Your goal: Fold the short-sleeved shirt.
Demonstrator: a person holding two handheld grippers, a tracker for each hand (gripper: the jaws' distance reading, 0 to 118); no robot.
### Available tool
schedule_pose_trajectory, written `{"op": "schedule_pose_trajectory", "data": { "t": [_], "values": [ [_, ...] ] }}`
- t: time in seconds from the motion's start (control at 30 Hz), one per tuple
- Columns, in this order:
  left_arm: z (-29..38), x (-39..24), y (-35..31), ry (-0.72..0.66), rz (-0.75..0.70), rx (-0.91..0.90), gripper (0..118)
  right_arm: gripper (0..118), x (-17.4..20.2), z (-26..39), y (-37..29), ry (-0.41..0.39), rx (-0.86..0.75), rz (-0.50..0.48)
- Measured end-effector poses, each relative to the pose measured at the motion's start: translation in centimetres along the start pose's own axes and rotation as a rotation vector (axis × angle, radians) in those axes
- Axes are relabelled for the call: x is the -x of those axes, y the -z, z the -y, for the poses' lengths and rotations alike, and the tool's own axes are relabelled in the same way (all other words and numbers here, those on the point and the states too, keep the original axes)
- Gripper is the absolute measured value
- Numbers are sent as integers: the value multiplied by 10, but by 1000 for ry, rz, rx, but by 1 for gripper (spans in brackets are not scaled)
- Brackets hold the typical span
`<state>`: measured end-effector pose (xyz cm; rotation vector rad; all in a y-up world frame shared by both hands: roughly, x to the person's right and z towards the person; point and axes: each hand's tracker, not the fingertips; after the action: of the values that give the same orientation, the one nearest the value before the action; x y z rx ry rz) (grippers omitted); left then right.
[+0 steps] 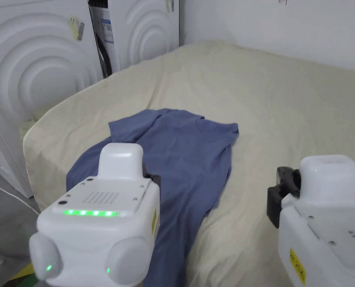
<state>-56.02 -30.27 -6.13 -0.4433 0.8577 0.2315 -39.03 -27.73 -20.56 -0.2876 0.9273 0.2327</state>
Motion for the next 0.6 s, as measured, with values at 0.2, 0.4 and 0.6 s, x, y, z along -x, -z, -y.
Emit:
{"op": "schedule_pose_trajectory", "data": {
  "t": [0.2,0.4,0.6],
  "values": [
    [3,2,104,-11,62,206,25,0,-10,13,38,23,94,20],
    [7,-1,139,-121,176,328,115,0,-21,31,60,31,182,47],
    [13,-17,169,-93,156,323,115,0,-31,41,61,46,226,65]
  ]
}}
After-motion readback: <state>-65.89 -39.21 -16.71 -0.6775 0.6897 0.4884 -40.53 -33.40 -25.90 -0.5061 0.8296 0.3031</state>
